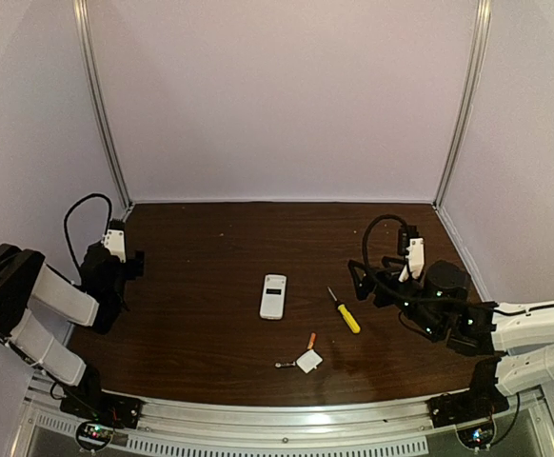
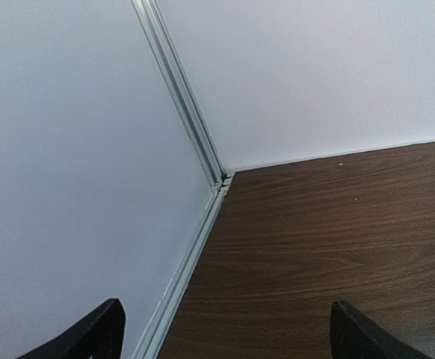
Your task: Unload the batteries from the remote control
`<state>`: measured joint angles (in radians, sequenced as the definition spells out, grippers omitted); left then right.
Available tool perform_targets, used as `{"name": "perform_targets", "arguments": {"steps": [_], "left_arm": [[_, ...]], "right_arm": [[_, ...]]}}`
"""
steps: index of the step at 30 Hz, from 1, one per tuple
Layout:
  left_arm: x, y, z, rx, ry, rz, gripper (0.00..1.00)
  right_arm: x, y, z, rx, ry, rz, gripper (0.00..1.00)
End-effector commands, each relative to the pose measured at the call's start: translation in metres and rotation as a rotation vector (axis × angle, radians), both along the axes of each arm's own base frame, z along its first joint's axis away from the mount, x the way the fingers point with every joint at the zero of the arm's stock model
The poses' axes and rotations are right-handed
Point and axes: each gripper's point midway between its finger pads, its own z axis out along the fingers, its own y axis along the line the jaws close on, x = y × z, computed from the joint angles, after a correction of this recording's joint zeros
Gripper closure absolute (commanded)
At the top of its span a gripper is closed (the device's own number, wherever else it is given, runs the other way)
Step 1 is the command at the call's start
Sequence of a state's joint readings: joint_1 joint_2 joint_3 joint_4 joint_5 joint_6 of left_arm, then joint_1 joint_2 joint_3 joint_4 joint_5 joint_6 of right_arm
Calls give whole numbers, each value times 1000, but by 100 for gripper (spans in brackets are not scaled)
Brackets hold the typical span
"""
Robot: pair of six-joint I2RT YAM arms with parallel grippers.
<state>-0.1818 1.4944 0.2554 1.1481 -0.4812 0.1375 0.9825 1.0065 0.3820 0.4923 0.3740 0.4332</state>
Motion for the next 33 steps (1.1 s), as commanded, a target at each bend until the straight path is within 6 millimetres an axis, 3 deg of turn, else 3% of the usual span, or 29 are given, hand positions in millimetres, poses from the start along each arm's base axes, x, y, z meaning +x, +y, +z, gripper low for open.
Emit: {"name": "perform_targets", "arguments": {"steps": [1,11,17,20,22,33], "left_arm": [[19,-16,6,-64,-20,-140,3],[39,-10,-6,-120,59,-188,2],[19,-13,-10,-145,9,-263,3],[15,-12,-4,-139,-31,-264,11],[17,-6,-7,-153,-24,-230,3],[17,-7,-4,-150,-40,-236,3]], "right_arm": [[-4,1,-2,13,0,19,0],[-3,10,-9,5,10,45,0],[-3,11,-9,7,6,47,0],[-3,11,-11,-1,7,48,0],[-3,11,-10,-5,3,46,0],[12,0,-9,-100,-22,-66,0]]}}
